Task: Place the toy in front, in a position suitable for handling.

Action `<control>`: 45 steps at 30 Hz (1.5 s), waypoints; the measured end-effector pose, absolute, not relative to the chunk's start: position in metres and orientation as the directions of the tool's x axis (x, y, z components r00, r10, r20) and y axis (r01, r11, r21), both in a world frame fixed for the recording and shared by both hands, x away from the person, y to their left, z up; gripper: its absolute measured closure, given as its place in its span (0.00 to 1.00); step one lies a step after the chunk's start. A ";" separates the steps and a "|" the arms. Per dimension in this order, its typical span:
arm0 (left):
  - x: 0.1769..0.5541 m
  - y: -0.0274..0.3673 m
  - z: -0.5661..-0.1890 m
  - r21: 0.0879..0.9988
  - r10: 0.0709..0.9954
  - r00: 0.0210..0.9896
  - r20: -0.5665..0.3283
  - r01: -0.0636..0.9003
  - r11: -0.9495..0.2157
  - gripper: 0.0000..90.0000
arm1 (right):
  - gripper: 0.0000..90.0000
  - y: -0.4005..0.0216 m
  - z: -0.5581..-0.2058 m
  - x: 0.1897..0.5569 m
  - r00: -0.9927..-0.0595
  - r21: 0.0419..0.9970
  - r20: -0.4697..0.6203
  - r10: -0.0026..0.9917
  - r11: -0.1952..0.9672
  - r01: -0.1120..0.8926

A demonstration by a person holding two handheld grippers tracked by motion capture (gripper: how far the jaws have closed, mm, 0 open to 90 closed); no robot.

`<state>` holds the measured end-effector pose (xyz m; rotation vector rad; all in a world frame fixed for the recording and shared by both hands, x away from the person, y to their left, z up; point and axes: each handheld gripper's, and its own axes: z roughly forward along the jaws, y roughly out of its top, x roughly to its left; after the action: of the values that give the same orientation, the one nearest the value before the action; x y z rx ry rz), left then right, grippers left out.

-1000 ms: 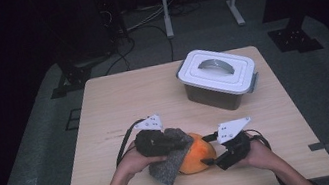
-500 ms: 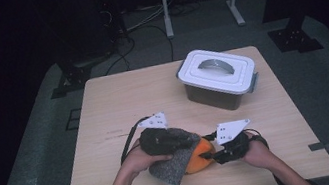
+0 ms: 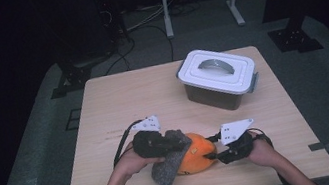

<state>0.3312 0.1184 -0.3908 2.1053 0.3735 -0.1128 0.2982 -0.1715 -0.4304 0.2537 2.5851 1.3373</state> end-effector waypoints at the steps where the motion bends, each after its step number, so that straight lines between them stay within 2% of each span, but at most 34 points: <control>1: 0.331 0.122 -0.393 0.814 0.226 0.945 -0.237 0.320 -0.485 0.87 | 0.56 -0.173 -0.431 0.298 -0.962 0.820 -0.110 0.252 0.569 0.055; 3: 0.330 0.124 -0.395 0.815 0.226 0.942 -0.249 0.330 -0.476 0.87 | 0.54 -0.174 -0.432 0.299 -0.962 0.823 -0.102 0.252 0.565 0.061; 8: 0.329 0.124 -0.398 0.813 0.226 0.941 -0.253 0.334 -0.477 0.87 | 0.34 -0.174 -0.428 0.303 -0.961 0.825 -0.012 0.275 0.546 0.146; 17: 0.326 0.116 -0.399 0.812 0.187 0.949 -0.253 0.313 -0.492 0.87 | 0.26 -0.166 -0.422 0.304 -0.964 0.830 0.003 0.266 0.537 0.151; 18: 0.326 0.116 -0.399 0.812 0.188 0.950 -0.248 0.310 -0.494 0.87 | 0.29 -0.164 -0.424 0.303 -0.965 0.828 -0.009 0.263 0.543 0.140; 21: 0.328 0.118 -0.399 0.822 0.198 0.945 -0.259 0.323 -0.469 0.87 | 0.52 -0.163 -0.424 0.301 -0.967 0.820 -0.047 0.250 0.563 0.105; 23: 0.330 0.120 -0.397 0.831 0.209 0.945 -0.254 0.323 -0.453 0.87 | 0.60 -0.163 -0.421 0.302 -0.965 0.819 -0.069 0.255 0.566 0.091; 29: 0.346 0.125 -0.377 0.841 0.268 0.941 -0.208 0.312 -0.442 0.87 | 0.63 -0.159 -0.408 0.317 -0.940 0.846 -0.122 0.319 0.529 0.070; 33: 0.356 0.123 -0.376 0.836 0.304 0.933 -0.193 0.319 -0.446 0.87 | 0.62 -0.156 -0.413 0.325 -0.936 0.855 -0.109 0.334 0.512 0.083; 35: 0.357 0.117 -0.388 0.812 0.301 0.933 -0.199 0.328 -0.482 0.87 | 0.60 -0.154 -0.424 0.323 -0.943 0.836 -0.132 0.305 0.545 0.059; 36: 0.356 0.115 -0.396 0.817 0.286 0.930 -0.230 0.344 -0.462 0.87 | 0.58 -0.155 -0.426 0.321 -0.945 0.843 -0.121 0.303 0.535 0.064; 38: 0.354 0.114 -0.402 0.827 0.257 0.934 -0.249 0.343 -0.446 0.87 | 0.48 -0.160 -0.427 0.317 -0.946 0.827 -0.112 0.304 0.556 0.081; 40: 0.349 0.111 -0.406 0.827 0.229 0.939 -0.257 0.336 -0.451 0.87 | 0.37 -0.165 -0.427 0.315 -0.950 0.820 -0.052 0.308 0.556 0.136; 45: 0.339 0.106 -0.406 0.822 0.196 0.952 -0.235 0.302 -0.483 0.87 | 0.30 -0.177 -0.414 0.309 -0.950 0.841 0.008 0.311 0.511 0.174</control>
<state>0.3391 0.1061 -0.4057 2.0899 0.3527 -0.1321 0.3085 -0.1770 -0.4139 0.4211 2.6032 1.4243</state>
